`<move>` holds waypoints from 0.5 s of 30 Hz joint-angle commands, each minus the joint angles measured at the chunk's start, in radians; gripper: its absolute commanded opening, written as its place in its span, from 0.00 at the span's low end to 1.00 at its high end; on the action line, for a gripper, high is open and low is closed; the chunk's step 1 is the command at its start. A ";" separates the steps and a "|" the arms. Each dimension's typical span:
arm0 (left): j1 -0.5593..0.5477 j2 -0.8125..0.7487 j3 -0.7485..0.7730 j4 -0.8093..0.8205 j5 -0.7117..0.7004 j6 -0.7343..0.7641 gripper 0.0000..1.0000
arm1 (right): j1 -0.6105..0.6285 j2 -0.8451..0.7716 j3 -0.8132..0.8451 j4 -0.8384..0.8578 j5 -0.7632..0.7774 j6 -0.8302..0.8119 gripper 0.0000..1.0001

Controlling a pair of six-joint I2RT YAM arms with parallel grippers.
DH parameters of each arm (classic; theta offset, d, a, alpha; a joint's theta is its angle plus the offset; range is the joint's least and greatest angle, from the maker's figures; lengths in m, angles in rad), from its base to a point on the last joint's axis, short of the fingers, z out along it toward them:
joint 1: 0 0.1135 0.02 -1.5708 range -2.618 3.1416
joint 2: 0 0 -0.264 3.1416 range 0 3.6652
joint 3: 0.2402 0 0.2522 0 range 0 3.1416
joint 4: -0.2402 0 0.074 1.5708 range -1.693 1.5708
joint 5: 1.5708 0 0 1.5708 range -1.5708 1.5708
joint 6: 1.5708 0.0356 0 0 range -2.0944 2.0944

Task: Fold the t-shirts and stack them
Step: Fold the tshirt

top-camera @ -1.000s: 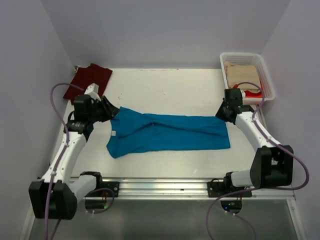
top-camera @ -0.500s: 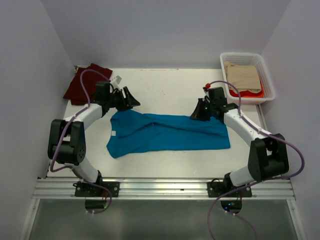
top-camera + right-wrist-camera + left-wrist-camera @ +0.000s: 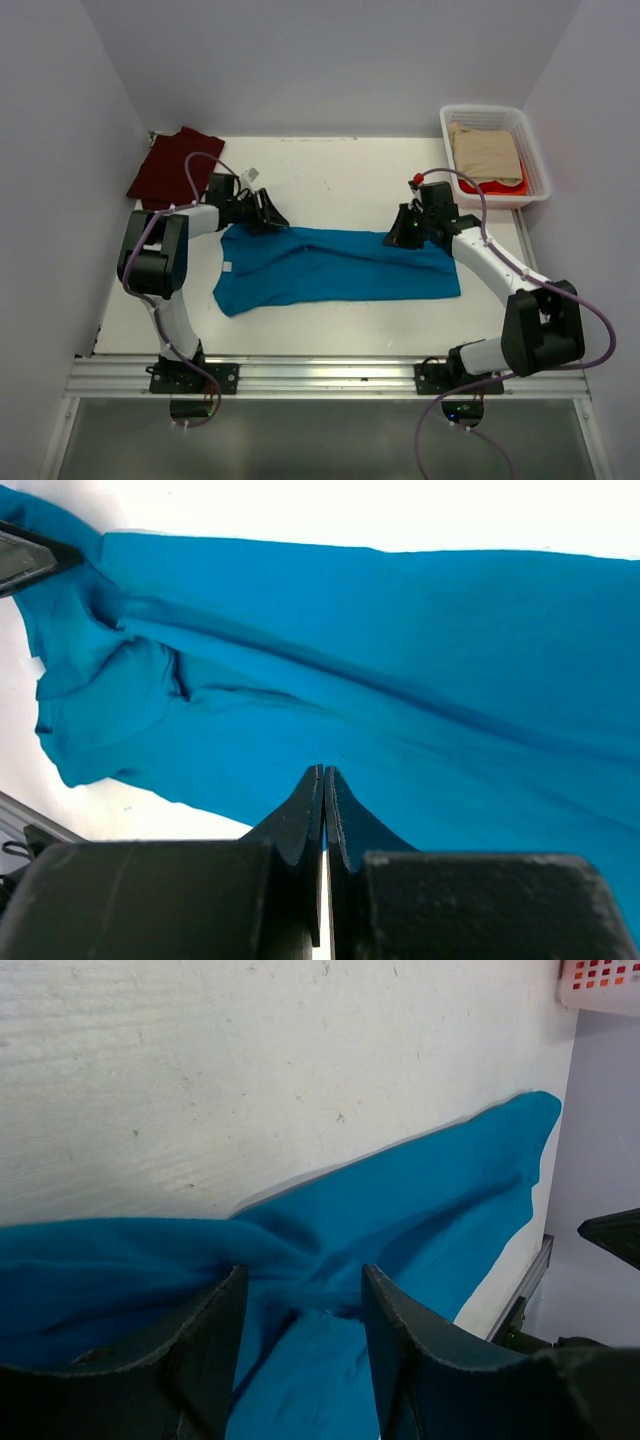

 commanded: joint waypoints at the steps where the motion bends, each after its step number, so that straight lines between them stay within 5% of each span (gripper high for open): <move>1: -0.017 0.010 0.041 0.070 0.063 0.009 0.52 | 0.000 -0.037 -0.009 0.012 -0.003 -0.024 0.00; 15: -0.050 -0.014 -0.023 -0.019 0.083 0.035 0.34 | 0.001 -0.036 -0.025 -0.006 0.034 -0.038 0.00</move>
